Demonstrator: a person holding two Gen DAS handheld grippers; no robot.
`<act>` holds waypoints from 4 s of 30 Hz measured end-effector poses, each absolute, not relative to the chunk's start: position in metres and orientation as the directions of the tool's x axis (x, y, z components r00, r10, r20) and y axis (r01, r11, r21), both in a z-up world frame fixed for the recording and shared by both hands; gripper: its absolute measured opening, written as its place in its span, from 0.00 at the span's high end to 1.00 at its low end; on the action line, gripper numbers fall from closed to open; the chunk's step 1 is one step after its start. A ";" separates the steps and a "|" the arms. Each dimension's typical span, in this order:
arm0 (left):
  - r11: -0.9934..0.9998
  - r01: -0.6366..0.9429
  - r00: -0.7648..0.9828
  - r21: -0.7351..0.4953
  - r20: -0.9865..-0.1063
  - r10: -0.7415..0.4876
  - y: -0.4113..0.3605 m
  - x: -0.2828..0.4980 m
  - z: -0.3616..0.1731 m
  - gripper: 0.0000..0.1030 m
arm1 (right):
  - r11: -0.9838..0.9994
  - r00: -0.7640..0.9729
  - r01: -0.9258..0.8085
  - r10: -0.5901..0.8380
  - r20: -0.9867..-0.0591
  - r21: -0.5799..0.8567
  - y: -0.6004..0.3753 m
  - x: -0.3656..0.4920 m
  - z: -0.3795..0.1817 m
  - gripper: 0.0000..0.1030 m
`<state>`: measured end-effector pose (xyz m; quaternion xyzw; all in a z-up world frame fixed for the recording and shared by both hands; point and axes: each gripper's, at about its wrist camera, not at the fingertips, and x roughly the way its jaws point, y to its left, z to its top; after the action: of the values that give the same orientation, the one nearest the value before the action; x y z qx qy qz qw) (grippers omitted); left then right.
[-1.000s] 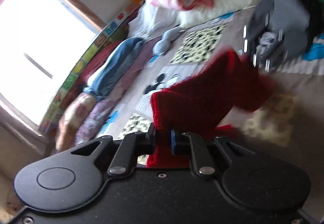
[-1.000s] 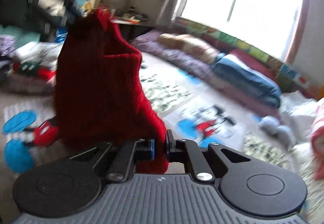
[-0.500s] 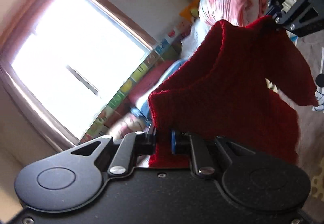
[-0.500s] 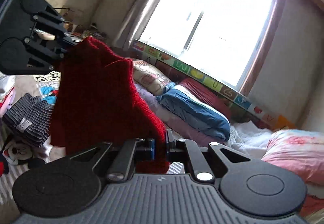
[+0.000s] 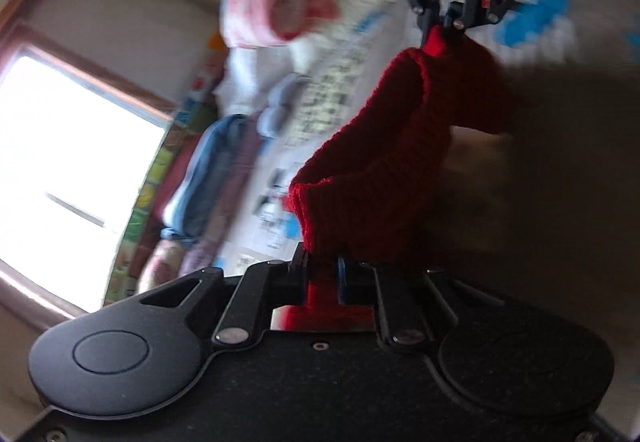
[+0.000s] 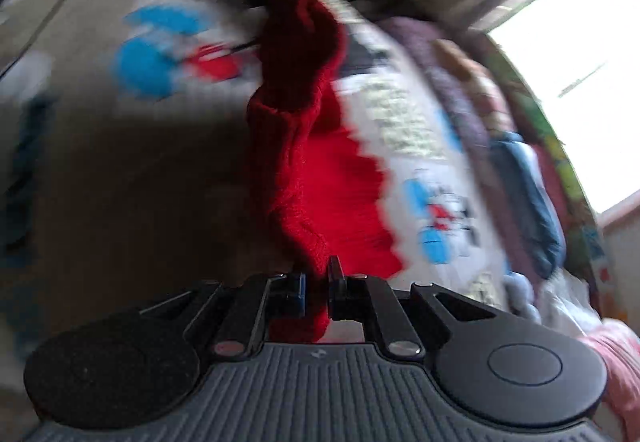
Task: Fold clothes
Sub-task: 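Lay the sweater down on the blanket and open both grippers, then grasp a sweater sleeve cuff with the left gripper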
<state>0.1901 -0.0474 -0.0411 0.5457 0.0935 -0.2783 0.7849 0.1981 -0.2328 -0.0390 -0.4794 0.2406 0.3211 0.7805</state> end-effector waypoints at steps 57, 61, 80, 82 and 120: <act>0.902 0.410 0.667 -0.131 -0.631 -0.395 -0.018 0.051 -0.104 0.58 | 0.829 0.753 -0.349 0.526 -0.396 0.437 -0.288 0.027 -0.159 0.73; 0.904 0.244 0.719 -0.350 -0.560 -0.411 0.037 0.066 -0.091 0.54 | 0.823 0.766 -0.360 0.530 -0.364 0.440 -0.286 0.027 -0.164 0.67; 0.779 0.000 0.702 -0.627 -0.555 -0.446 0.119 0.204 -0.103 0.35 | 0.703 0.881 -0.189 0.429 -0.197 0.686 -0.362 0.056 -0.186 0.16; 0.790 0.008 0.701 -0.613 -0.560 -0.441 0.118 0.225 -0.105 0.35 | 0.690 0.882 -0.201 0.437 -0.179 0.695 -0.364 0.056 -0.189 0.16; 0.843 0.062 0.757 -0.535 -0.525 -0.389 0.099 0.317 -0.099 0.94 | 0.626 0.878 -0.272 0.472 -0.078 0.730 -0.371 0.047 -0.201 0.16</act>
<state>0.3173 0.0986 -0.0989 -0.2511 0.3252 -0.1249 0.9031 0.0475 -0.3714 -0.2006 0.3785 0.1323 0.2085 0.8920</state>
